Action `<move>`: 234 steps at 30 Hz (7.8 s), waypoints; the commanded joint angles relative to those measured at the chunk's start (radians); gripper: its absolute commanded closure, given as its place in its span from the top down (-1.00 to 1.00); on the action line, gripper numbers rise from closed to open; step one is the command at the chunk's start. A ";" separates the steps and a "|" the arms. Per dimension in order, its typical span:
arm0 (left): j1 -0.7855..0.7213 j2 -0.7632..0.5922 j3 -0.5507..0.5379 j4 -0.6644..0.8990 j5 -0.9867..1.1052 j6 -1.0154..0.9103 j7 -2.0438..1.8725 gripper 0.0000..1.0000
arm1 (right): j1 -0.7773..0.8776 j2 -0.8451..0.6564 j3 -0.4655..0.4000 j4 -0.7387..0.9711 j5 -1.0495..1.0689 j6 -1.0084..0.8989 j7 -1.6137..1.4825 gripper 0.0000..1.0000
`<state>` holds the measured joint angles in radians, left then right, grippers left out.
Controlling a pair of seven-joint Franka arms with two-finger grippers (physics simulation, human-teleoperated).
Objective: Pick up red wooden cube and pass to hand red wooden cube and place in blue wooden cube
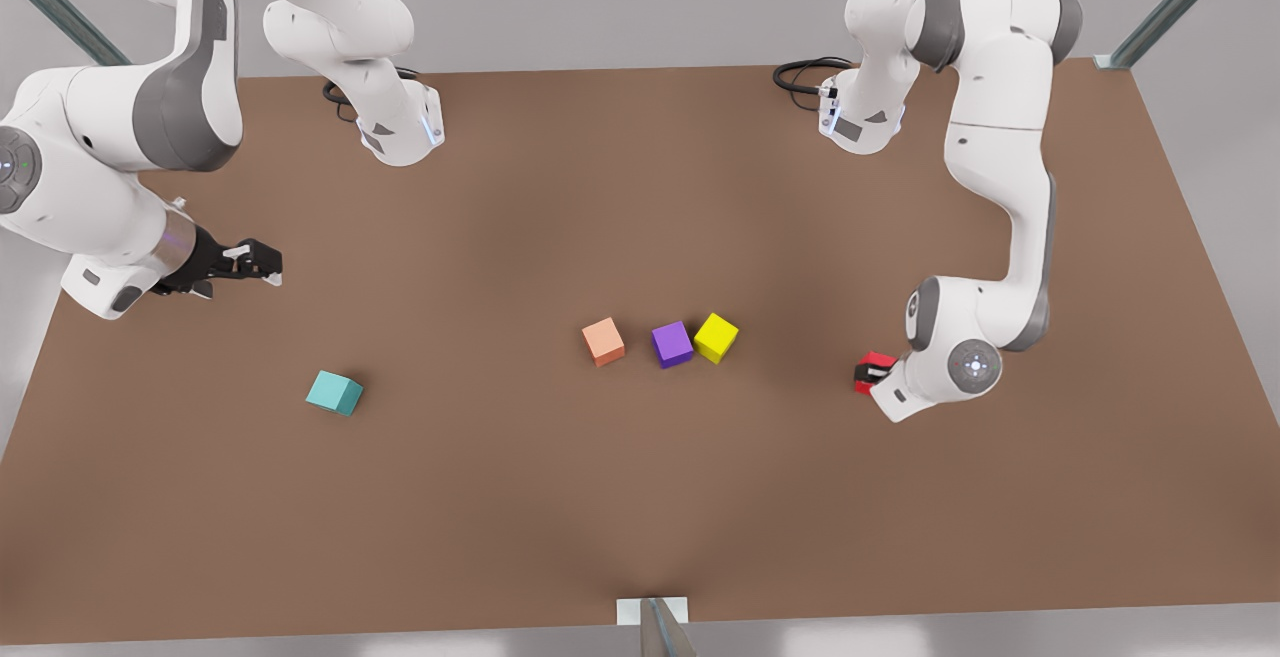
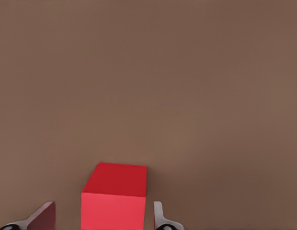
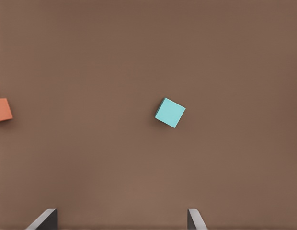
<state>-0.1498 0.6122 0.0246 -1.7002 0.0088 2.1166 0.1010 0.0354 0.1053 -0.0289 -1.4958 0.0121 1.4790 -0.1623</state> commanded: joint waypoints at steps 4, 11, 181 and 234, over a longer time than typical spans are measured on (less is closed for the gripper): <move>0.001 0.026 0.000 -0.012 0.002 0.069 0.131 1.00 | -0.003 -0.001 0.000 -0.009 0.016 -0.003 -0.013 1.00; 0.001 0.067 0.000 -0.026 0.000 0.066 0.129 1.00 | -0.005 0.007 0.000 -0.009 0.016 -0.003 -0.019 1.00; 0.162 -0.379 -0.267 0.228 0.072 -0.616 -0.132 1.00 | 0.287 0.410 -0.419 -0.388 0.240 0.773 -1.528 0.33; 0.164 -0.365 -0.282 0.224 0.103 -0.606 -0.153 1.00 | -0.012 -0.019 -0.011 0.028 -0.012 -0.160 0.296 1.00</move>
<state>0.0141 0.2481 -0.2572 -1.4761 0.1113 1.5131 -0.0411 0.0273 0.0908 -0.0340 -1.4584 0.0001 1.3416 -0.5982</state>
